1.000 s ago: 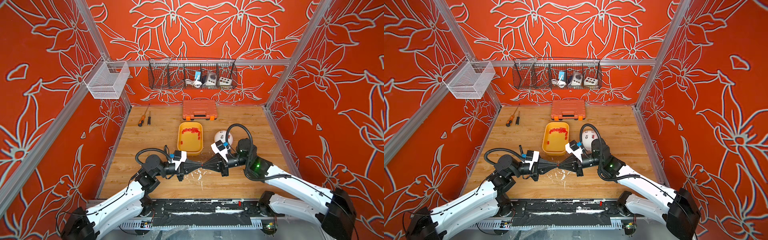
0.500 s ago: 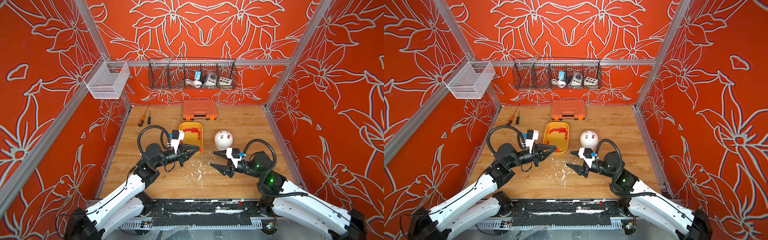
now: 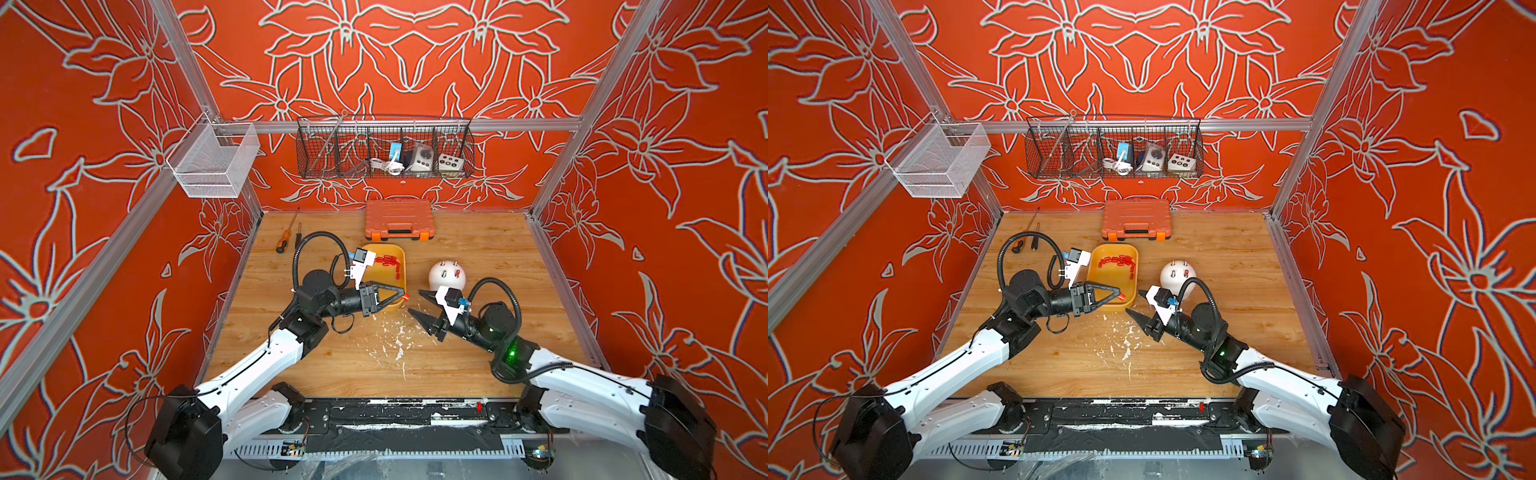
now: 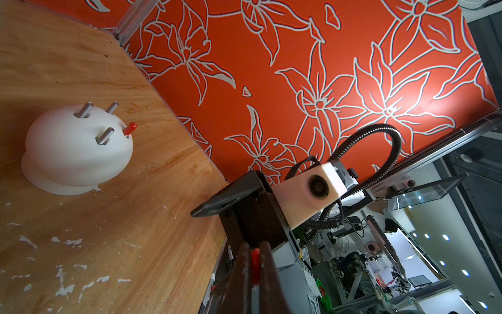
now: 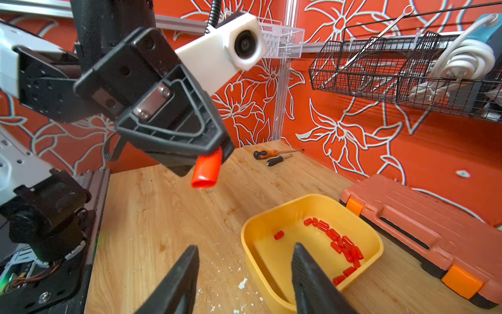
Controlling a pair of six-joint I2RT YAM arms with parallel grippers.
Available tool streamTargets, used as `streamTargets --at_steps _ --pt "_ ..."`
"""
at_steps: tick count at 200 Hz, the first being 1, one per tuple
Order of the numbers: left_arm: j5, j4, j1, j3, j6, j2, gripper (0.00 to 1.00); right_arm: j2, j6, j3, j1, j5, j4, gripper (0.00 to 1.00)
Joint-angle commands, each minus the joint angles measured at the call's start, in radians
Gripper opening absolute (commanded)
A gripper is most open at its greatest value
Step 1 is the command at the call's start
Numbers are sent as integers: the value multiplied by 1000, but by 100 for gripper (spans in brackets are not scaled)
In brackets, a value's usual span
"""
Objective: Cover the protruding screws with screw protection sleeves
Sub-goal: Pick up the screw protection sleeve from the center of the board.
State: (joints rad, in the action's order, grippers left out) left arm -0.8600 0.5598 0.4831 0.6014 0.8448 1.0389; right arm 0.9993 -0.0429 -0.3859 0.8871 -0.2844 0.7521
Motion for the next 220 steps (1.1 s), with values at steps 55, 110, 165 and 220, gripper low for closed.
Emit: streamTargets --at_steps 55,110,165,220 --pt "-53 45 -6 6 10 -11 0 2 24 -76 7 -91 73 52" --pt "-45 39 -5 4 -2 -7 0 22 23 -106 7 -154 52 40" --pt "-40 28 -5 0 -19 -17 0 40 20 -117 7 -164 56 19" --pt "-31 22 -5 -6 -32 -23 0 21 18 -110 7 -162 44 5"
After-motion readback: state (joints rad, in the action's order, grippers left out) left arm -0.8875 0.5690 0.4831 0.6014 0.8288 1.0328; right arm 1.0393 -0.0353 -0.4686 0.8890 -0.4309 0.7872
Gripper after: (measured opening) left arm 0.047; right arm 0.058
